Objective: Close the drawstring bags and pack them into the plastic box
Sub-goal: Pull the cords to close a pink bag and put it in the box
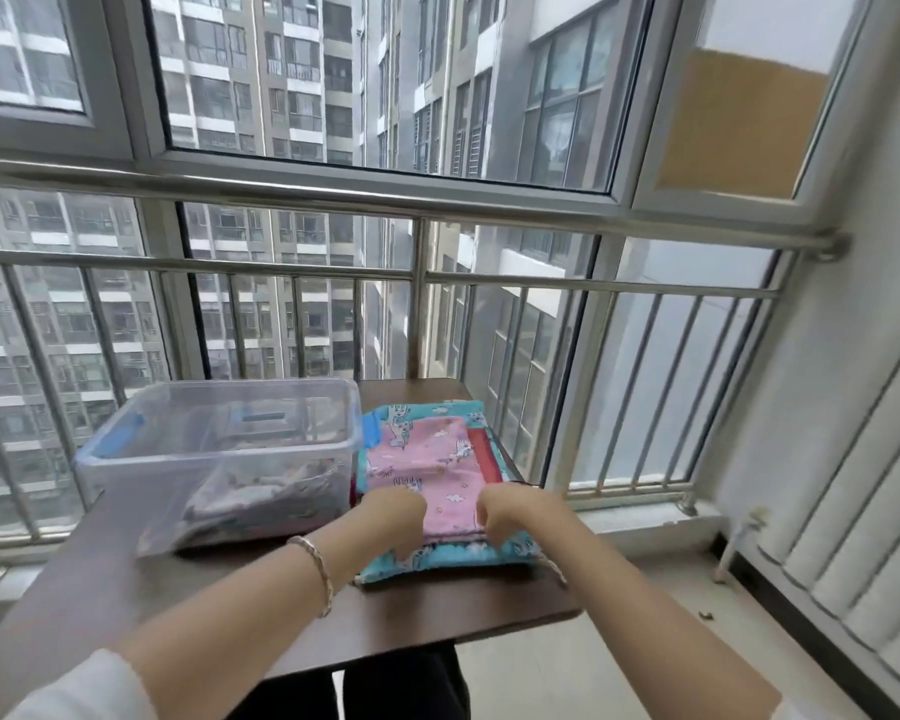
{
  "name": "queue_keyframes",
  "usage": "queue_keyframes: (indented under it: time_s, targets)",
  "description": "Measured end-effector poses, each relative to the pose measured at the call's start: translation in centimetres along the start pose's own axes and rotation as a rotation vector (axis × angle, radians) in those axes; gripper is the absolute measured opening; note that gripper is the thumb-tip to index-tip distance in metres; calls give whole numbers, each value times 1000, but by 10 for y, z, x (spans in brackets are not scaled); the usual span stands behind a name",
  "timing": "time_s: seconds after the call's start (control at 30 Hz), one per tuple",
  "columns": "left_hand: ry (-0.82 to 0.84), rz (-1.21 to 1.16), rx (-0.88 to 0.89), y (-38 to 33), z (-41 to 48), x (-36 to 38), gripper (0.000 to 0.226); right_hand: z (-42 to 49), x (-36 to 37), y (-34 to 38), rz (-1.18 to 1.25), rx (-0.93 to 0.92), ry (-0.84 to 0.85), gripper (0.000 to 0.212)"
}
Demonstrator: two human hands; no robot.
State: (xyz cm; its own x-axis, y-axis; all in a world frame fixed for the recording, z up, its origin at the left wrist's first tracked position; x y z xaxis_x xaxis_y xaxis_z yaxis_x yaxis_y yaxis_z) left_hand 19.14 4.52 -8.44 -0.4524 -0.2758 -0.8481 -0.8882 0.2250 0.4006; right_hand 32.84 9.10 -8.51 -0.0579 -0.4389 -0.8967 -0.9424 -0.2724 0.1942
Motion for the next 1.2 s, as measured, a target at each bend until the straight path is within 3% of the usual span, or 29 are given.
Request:
queue_keyframes:
  time_s: [0.07, 0.17, 0.23, 0.43, 0.53, 0.67, 0.83, 0.97, 1.2]
  targets:
    - [-40, -21, -6, 3, -2, 4, 33, 1, 3, -1, -9, -13, -69, 6]
    - [-133, -77, -26, 9, -8, -2, 23, 5, -10, 2, 43, -52, -220, 22]
    - [-265, -183, -76, 18, -8, -14, 11, 3, -34, 8, 147, -98, -388, 24]
    - [-716, -614, -248, 59, -32, -74, 17, -22, -126, 35, 587, -332, -945, 19]
    - [-882, -757, -245, 79, -53, -98, 20, -28, -154, 45, 754, -493, -1040, 18]
    - [-1020, -854, -204, 97, -76, -114, 20, -44, -172, 52, 785, -652, -1162, 16]
    - [-1165, -748, -235, 122, -107, -118, 14, -68, -177, 63, 808, -773, -1198, 19]
    - [-1197, -561, -316, 153, -135, -105, 26, -86, -179, 72, 750, -851, -1127, 22]
    - [-880, -704, -181, 185, -161, -62, 43, -101, -161, 98, 527, -883, -806, 22]
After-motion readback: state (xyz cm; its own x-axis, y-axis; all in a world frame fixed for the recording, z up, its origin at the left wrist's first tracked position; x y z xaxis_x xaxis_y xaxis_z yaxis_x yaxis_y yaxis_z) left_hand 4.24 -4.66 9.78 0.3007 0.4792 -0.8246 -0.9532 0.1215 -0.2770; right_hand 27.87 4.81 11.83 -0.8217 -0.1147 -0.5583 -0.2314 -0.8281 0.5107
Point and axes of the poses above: each hand's wrist, its own z-axis towards the middle knuckle, its own x-axis out of the palm, y = z × x, the point moved 4 cm from there along z, towards the middle knuckle, and after that the axes turned 15 degrees about z, right-handed, at the moved point
